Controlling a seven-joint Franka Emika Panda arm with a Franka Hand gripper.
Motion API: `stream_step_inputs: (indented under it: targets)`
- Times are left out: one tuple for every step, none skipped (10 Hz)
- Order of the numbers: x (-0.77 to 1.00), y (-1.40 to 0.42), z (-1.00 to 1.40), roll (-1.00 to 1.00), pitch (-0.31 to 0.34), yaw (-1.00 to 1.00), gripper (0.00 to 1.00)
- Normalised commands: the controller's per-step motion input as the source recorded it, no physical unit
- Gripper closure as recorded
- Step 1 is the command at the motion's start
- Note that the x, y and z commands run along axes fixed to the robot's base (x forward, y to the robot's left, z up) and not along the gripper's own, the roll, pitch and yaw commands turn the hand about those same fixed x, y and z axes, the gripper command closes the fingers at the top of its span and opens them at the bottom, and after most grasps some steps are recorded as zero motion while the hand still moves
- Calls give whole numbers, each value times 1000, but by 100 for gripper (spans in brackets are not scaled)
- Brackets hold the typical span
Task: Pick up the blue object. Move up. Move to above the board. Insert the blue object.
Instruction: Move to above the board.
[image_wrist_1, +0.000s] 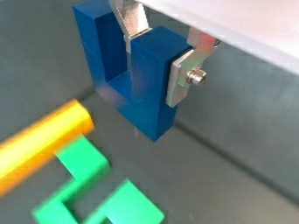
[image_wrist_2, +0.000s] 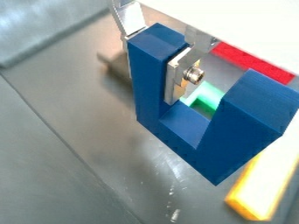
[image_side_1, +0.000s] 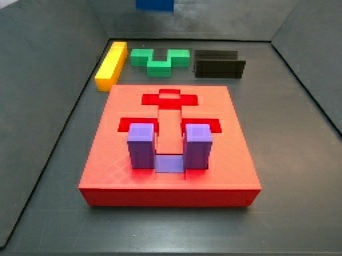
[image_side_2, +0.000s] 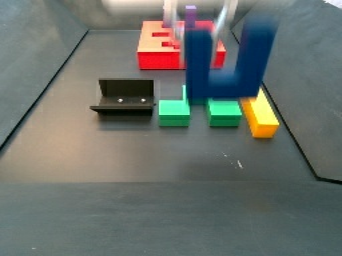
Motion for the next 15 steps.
stream_step_inputs:
  targets:
    - [13, 6, 1400, -39, 17, -7, 100]
    - [39, 8, 1400, -50, 39, -6, 100]
    - [23, 2, 732, -69, 59, -8, 100]
    - [36, 14, 342, -73, 36, -7, 100]
    - [41, 12, 184, -73, 29, -7, 100]
    - [-31, -1400, 159, -128, 62, 71, 100]
    - [-36, -1400, 146, -81, 51, 64, 100]
    - [-46, -1400, 146, 6, -3, 37, 100]
    - [-47, -1400, 146, -20, 2, 26, 100]
    - [-41, -1400, 147, -21, 14, 16, 100]
    - [-40, -1400, 152, -8, 21, 14, 100]
    - [-44, -1400, 155, -15, 15, 11, 100]
    - [-44, -1400, 162, -10, 16, 11, 100]
    - [-37, -1400, 171, -11, 29, 8, 100]
    - [-31, -1400, 181, 1, 47, 8, 100]
